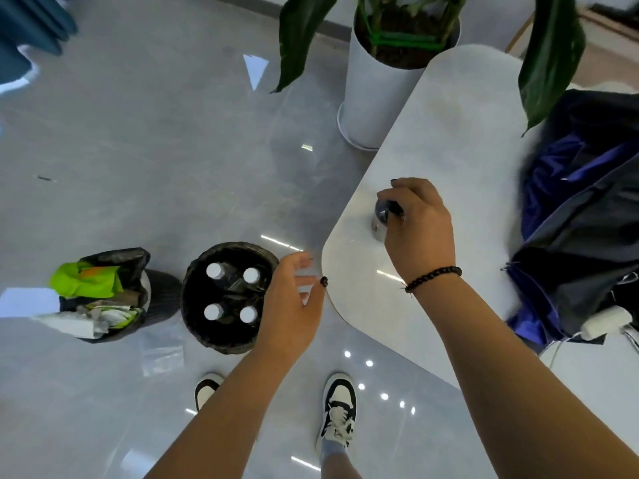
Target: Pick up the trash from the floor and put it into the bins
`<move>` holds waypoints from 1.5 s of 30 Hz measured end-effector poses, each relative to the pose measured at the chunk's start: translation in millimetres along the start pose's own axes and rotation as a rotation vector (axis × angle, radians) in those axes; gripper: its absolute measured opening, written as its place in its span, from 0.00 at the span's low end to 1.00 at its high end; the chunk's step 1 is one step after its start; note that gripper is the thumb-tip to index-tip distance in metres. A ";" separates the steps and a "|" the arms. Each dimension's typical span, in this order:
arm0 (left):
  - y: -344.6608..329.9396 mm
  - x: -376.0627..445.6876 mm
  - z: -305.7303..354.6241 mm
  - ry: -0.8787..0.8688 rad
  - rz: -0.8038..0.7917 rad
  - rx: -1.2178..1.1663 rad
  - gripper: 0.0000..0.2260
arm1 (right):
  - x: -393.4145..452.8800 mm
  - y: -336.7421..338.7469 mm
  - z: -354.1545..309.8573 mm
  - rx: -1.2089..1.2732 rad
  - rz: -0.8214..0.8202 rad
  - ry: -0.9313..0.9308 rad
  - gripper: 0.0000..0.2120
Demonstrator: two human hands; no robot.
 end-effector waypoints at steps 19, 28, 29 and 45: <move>178.1 -29.2 -189.5 0.236 0.147 0.031 0.15 | -97.4 -249.2 -133.0 0.014 -0.416 0.029 0.10; 249.7 -38.6 -283.3 0.329 0.005 0.083 0.14 | -117.0 -321.8 -126.6 -0.164 -0.478 -0.269 0.14; 256.5 -36.1 -289.7 0.327 0.000 0.087 0.14 | -115.9 -323.7 -128.4 -0.175 -0.459 -0.283 0.14; 286.7 -11.8 -419.6 0.523 0.243 -0.108 0.11 | -186.8 -492.5 -165.4 0.033 -0.713 -0.416 0.11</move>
Point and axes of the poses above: each hand's wrist, its own x-axis towards the middle knuckle, its own y-axis out of the back of the hand, z = x × y, the point moved 8 cm from there along x, towards the middle knuckle, and after that the axes turned 6 degrees about x, right-handed, at the moved point
